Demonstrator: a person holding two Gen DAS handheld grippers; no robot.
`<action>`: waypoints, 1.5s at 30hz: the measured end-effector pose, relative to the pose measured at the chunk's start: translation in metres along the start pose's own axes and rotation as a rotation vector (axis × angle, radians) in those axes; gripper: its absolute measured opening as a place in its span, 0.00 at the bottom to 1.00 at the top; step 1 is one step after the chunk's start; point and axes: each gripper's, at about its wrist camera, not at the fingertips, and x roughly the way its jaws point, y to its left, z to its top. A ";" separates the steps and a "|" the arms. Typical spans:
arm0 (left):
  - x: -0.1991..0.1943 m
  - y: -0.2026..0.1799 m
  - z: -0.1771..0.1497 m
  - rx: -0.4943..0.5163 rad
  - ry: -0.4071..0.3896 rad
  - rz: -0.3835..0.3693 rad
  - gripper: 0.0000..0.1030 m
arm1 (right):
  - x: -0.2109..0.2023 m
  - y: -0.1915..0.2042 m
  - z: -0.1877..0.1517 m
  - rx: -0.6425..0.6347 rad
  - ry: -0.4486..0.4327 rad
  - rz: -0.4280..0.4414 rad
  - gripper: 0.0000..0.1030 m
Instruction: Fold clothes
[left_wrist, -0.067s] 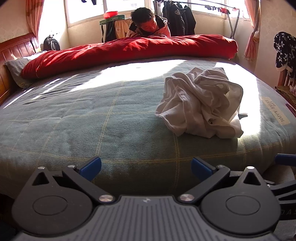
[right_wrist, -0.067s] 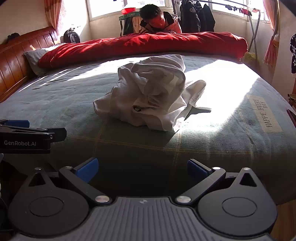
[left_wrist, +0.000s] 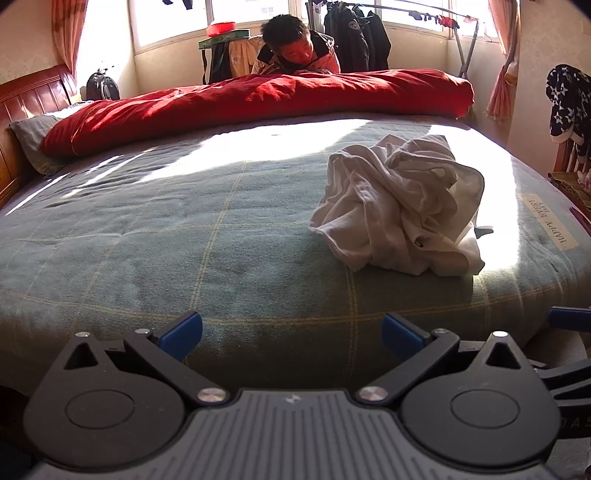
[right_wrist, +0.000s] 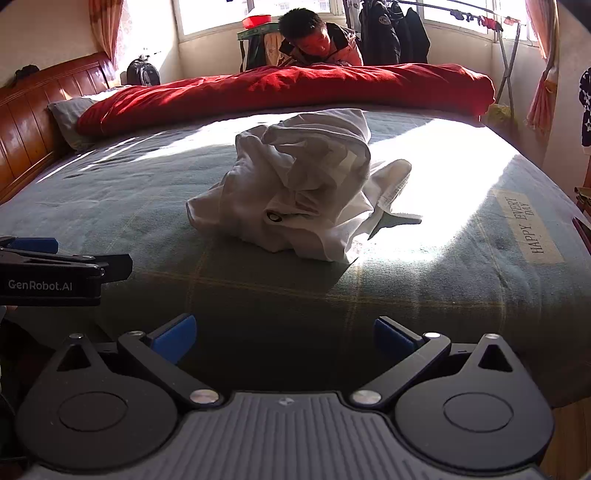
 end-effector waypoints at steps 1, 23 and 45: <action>0.001 0.000 0.000 -0.005 0.004 -0.004 1.00 | 0.000 0.000 0.000 0.000 0.000 0.000 1.00; -0.002 0.002 0.000 -0.003 -0.013 0.013 1.00 | -0.002 -0.005 0.006 0.020 -0.012 -0.018 1.00; 0.002 0.007 0.000 -0.020 -0.003 0.011 1.00 | -0.001 -0.012 0.010 0.042 -0.009 -0.043 1.00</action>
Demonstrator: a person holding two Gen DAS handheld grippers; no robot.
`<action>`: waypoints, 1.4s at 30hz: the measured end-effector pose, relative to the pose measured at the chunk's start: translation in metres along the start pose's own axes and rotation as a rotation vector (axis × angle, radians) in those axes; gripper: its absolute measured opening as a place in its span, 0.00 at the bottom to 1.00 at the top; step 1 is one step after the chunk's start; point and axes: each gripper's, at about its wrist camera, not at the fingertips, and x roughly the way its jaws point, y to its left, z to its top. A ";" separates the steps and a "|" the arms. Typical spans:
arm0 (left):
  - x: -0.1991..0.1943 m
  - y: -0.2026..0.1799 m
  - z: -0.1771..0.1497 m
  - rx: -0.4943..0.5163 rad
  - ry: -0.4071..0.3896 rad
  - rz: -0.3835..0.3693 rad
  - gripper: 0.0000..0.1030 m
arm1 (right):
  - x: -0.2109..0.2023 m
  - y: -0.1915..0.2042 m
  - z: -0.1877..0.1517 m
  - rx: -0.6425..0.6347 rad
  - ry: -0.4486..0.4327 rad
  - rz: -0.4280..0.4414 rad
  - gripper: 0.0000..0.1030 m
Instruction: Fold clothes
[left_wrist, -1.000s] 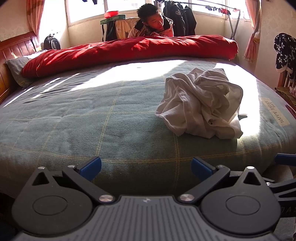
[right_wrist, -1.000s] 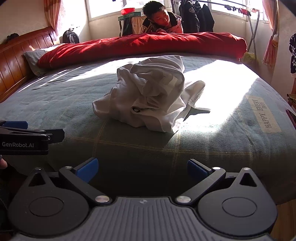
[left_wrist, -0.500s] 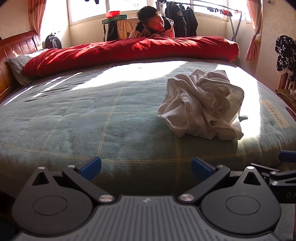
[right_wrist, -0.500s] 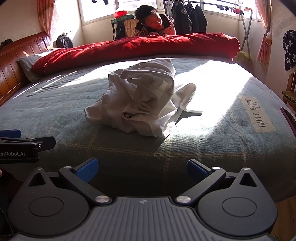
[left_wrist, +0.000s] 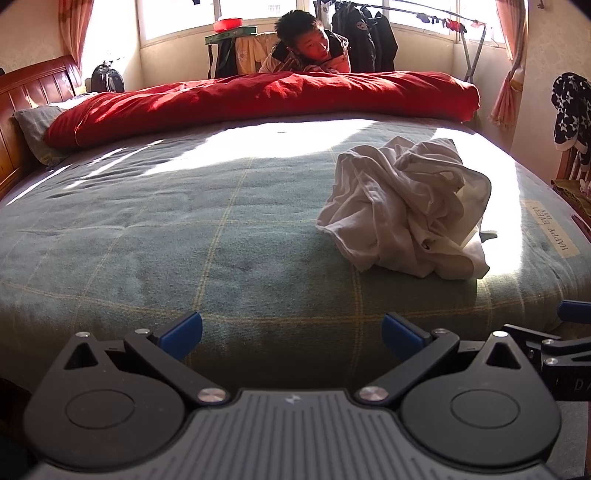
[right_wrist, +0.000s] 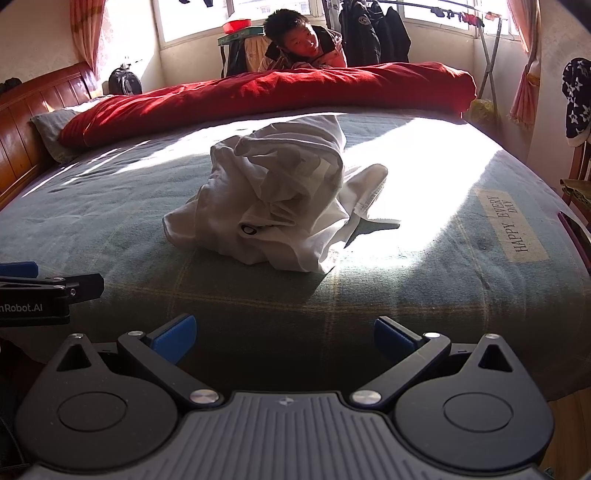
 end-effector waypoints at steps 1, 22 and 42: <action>0.000 0.000 0.000 0.001 0.000 0.000 1.00 | 0.000 0.000 0.001 -0.001 0.001 -0.001 1.00; 0.009 0.013 0.000 -0.032 -0.012 -0.010 1.00 | 0.008 0.009 0.006 -0.047 0.020 0.003 1.00; 0.050 0.006 0.018 -0.021 0.027 0.009 1.00 | 0.037 -0.021 0.036 -0.010 0.034 0.018 1.00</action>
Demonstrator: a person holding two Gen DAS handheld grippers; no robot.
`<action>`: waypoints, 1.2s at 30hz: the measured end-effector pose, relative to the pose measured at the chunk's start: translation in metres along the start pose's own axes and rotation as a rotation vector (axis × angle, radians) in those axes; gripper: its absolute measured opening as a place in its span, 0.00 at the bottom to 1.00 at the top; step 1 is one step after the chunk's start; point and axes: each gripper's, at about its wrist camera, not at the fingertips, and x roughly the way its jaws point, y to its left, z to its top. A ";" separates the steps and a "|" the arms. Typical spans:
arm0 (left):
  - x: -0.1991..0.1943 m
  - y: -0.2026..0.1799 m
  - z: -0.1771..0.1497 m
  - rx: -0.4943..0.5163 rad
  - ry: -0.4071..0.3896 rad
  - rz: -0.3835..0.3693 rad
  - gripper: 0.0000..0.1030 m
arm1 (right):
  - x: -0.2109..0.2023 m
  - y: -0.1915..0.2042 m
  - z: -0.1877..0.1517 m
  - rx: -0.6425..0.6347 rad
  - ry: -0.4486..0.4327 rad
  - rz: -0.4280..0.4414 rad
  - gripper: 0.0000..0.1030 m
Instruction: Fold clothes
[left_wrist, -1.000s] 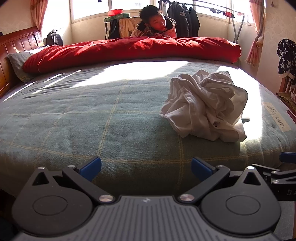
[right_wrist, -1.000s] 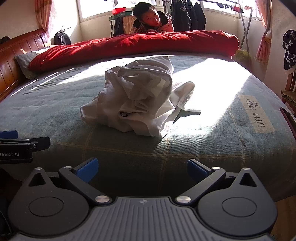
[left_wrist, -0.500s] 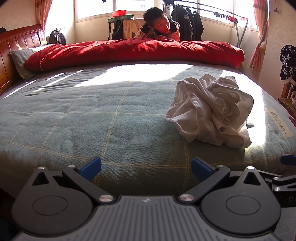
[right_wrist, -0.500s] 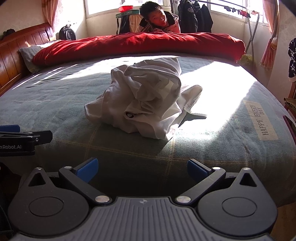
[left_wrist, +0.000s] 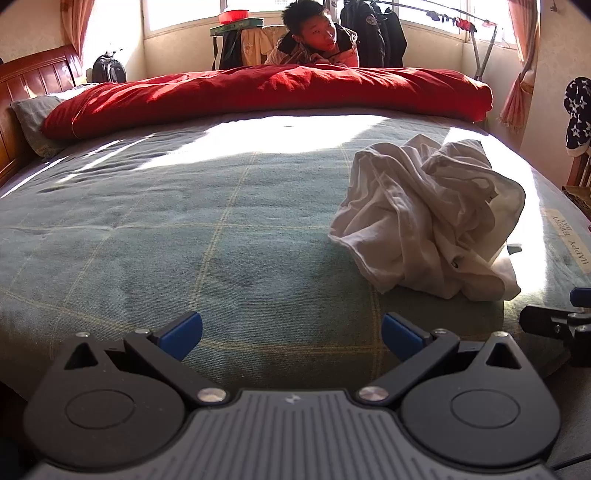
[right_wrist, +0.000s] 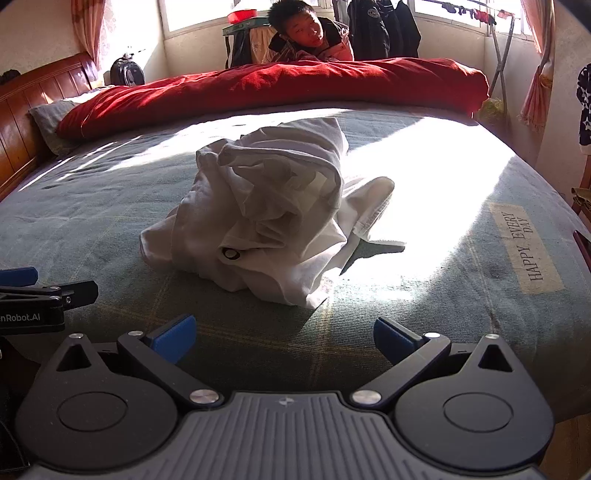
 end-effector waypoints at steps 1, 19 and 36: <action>0.004 -0.001 0.001 0.002 0.007 0.001 1.00 | 0.002 -0.003 0.002 0.009 -0.001 0.000 1.00; 0.056 -0.048 0.056 0.107 0.000 -0.061 1.00 | 0.050 -0.053 0.023 0.137 0.042 -0.010 1.00; 0.127 -0.046 0.054 0.058 0.036 -0.234 1.00 | 0.066 -0.076 0.022 0.167 0.059 -0.030 1.00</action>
